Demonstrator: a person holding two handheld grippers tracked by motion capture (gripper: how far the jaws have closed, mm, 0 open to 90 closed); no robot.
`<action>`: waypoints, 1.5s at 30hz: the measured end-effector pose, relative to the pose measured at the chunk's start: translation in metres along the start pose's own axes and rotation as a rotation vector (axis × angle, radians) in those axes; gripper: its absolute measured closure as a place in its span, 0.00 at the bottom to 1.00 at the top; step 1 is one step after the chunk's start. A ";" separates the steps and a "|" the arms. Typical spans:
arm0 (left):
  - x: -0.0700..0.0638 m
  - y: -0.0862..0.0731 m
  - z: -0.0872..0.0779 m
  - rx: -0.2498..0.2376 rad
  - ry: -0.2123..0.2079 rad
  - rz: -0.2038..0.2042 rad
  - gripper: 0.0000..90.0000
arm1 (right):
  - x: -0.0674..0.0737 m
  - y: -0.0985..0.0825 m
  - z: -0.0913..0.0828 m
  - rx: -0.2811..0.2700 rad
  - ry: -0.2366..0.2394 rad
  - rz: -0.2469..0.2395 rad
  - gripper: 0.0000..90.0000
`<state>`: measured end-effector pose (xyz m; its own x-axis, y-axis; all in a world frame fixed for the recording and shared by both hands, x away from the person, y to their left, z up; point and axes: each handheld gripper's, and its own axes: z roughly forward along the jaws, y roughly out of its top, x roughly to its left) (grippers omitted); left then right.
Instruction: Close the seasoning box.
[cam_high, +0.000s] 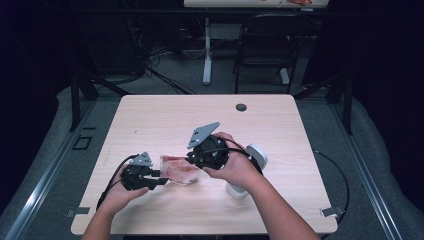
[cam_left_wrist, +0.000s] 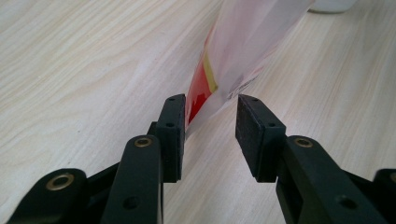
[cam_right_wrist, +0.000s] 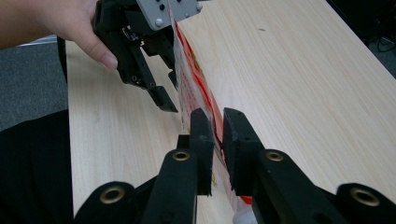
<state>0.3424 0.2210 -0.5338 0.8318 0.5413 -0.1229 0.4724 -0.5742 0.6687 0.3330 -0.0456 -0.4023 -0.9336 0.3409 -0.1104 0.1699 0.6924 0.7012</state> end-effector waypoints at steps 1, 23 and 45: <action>0.001 -0.001 -0.001 -0.001 -0.001 0.003 0.71 | 0.001 0.001 0.001 -0.005 -0.001 0.002 0.92; -0.003 -0.007 -0.005 0.002 -0.018 0.012 0.77 | 0.009 0.015 0.011 -0.058 0.003 0.013 0.80; -0.005 -0.015 -0.015 -0.031 0.004 -0.034 0.65 | 0.012 0.025 0.007 -0.139 -0.024 0.036 0.69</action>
<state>0.3263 0.2360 -0.5323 0.8140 0.5629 -0.1429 0.4913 -0.5362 0.6863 0.3282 -0.0201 -0.3908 -0.9198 0.3797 -0.0991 0.1558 0.5852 0.7958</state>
